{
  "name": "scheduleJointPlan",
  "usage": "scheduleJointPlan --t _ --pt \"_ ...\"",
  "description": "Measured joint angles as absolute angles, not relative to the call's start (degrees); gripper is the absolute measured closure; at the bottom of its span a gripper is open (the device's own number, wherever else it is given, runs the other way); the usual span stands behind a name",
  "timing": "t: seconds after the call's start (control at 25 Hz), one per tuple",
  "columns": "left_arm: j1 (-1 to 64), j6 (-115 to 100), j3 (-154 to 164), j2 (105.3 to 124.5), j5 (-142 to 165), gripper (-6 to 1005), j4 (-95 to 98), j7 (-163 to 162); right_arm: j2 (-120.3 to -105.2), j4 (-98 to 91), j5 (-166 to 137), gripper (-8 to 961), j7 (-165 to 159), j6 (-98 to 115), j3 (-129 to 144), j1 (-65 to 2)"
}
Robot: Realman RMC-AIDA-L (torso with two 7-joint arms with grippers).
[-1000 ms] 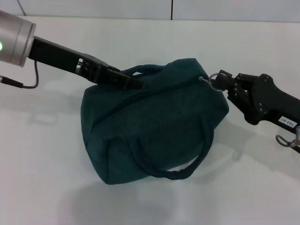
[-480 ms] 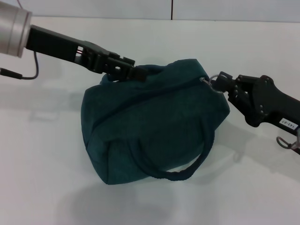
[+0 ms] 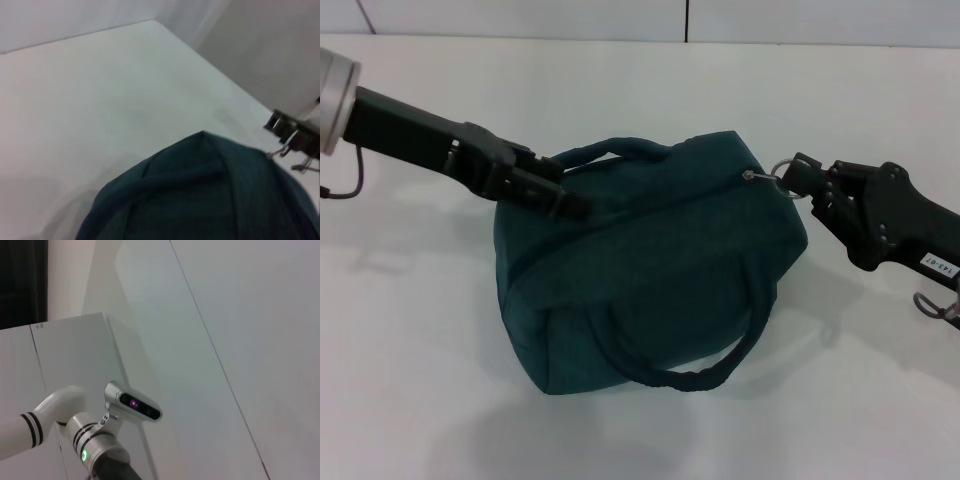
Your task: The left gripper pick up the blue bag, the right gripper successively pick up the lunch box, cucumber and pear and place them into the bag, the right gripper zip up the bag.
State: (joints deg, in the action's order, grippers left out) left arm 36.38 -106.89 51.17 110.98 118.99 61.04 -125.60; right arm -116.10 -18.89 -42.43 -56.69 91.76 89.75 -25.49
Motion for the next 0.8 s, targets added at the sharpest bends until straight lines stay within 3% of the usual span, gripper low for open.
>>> scheduleJointPlan --t 0.52,0.72,0.8 --pt "33.19 -101.69 49.22 111.61 120.91 107 61.17 -116.65 -116.1 -19.0 -42.25 943 -57.02 91.9 89.71 -25.49" --pt "32.1 -98.0 48.86 111.81 120.78 148 61.17 -115.85 -116.1 -19.13 -42.23 943 -57.18 91.93 89.66 -25.71" --pt "31.95 -97.85 48.51 111.54 120.79 210 61.17 -115.83 -116.1 -19.16 -42.22 942 -57.19 91.94 89.65 -25.9"
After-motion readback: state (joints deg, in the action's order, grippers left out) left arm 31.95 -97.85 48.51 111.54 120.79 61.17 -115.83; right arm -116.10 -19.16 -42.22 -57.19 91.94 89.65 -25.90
